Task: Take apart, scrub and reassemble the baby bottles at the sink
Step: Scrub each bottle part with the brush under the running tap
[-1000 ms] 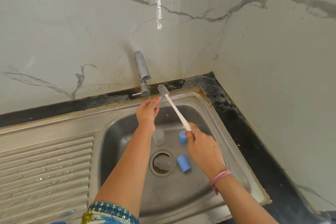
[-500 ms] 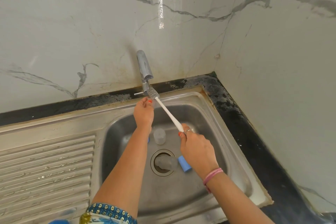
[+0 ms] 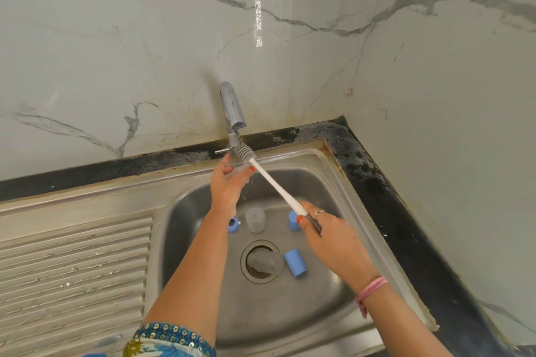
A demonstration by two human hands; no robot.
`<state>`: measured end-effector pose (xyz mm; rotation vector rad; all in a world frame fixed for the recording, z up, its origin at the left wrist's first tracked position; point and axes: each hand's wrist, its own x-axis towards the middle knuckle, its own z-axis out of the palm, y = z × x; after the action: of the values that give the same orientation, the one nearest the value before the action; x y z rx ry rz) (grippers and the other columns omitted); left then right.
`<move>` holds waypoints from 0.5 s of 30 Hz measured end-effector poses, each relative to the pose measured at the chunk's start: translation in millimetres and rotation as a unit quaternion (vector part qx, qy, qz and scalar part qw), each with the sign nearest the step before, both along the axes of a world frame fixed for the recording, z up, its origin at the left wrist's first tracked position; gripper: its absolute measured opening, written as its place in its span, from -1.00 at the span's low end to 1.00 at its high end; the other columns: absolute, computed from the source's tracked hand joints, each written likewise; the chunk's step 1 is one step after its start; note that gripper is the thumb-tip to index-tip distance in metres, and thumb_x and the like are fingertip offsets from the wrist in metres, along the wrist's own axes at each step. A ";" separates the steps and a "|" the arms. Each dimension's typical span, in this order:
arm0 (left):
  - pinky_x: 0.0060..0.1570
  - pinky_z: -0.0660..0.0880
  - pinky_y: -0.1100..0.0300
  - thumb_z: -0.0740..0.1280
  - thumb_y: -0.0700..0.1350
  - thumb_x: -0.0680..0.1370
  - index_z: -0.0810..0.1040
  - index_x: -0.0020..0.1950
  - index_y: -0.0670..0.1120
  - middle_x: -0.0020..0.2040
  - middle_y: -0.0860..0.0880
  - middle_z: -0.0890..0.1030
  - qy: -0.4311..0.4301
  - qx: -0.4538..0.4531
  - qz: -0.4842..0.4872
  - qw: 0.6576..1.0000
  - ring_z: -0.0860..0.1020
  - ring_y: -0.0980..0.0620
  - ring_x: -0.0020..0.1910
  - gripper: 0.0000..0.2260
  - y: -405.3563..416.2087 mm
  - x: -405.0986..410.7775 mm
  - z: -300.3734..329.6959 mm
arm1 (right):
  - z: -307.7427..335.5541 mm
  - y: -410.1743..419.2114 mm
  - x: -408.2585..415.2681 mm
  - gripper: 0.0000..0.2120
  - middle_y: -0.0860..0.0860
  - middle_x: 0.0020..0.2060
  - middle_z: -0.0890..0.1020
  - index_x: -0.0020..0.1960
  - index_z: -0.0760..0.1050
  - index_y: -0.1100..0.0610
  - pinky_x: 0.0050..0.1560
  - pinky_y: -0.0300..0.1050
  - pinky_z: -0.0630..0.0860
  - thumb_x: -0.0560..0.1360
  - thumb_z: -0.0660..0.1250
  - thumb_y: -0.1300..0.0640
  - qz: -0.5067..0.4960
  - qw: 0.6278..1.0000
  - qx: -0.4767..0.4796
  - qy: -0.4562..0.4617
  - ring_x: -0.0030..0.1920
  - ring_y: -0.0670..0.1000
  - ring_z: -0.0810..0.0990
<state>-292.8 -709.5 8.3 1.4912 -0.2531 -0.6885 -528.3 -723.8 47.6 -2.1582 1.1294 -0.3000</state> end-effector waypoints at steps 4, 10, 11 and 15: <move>-0.09 0.55 0.27 0.54 -0.35 0.34 0.31 0.40 -0.08 -0.04 0.01 0.60 -0.064 0.003 -0.016 0.998 0.62 0.16 -0.11 -0.29 8.5 17.0 0.2 | 6.9 -1.5 -16.4 -0.62 -0.07 -0.28 0.56 0.41 0.35 -0.24 -0.17 -0.07 0.54 0.60 0.16 -0.11 0.029 0.998 -0.044 0.022 -0.28 -0.02 0.52; -0.18 0.59 0.29 0.56 -0.36 0.29 0.52 0.13 -0.03 -0.06 0.06 0.71 -0.109 -0.032 -0.105 0.988 0.67 0.13 -0.06 -0.51 25.9 37.1 11.6 | 12.4 -4.5 -33.2 -0.63 -0.04 -0.12 0.64 0.40 0.35 -0.26 -0.06 -0.02 0.55 0.61 0.18 -0.08 0.044 0.997 -0.057 0.012 -0.13 0.03 0.59; -0.16 0.59 0.27 0.55 -0.36 0.30 0.55 0.10 -0.05 -0.04 0.02 0.71 -0.120 -0.034 -0.119 0.985 0.67 0.09 -0.05 -0.54 27.9 39.7 13.6 | 13.0 -6.8 -35.4 -0.63 -0.06 -0.14 0.62 0.41 0.34 -0.27 -0.07 -0.04 0.55 0.61 0.18 -0.08 0.050 0.996 -0.065 0.019 -0.14 0.02 0.58; 0.01 0.59 0.18 0.54 -0.30 0.31 0.63 0.07 -0.08 -0.02 -0.05 0.71 -0.144 -0.024 -0.193 0.970 0.66 0.02 -0.02 -0.63 33.4 46.5 18.3 | 14.6 -20.5 -44.3 -0.60 -0.10 -0.14 0.52 0.45 0.24 -0.30 -0.12 -0.16 0.47 0.63 0.12 -0.10 0.081 0.986 -0.125 0.076 -0.12 -0.03 0.54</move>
<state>-246.3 -676.1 26.5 1.5089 -0.7942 -0.7646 -572.6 -744.3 62.2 -2.5151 1.0341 -0.2159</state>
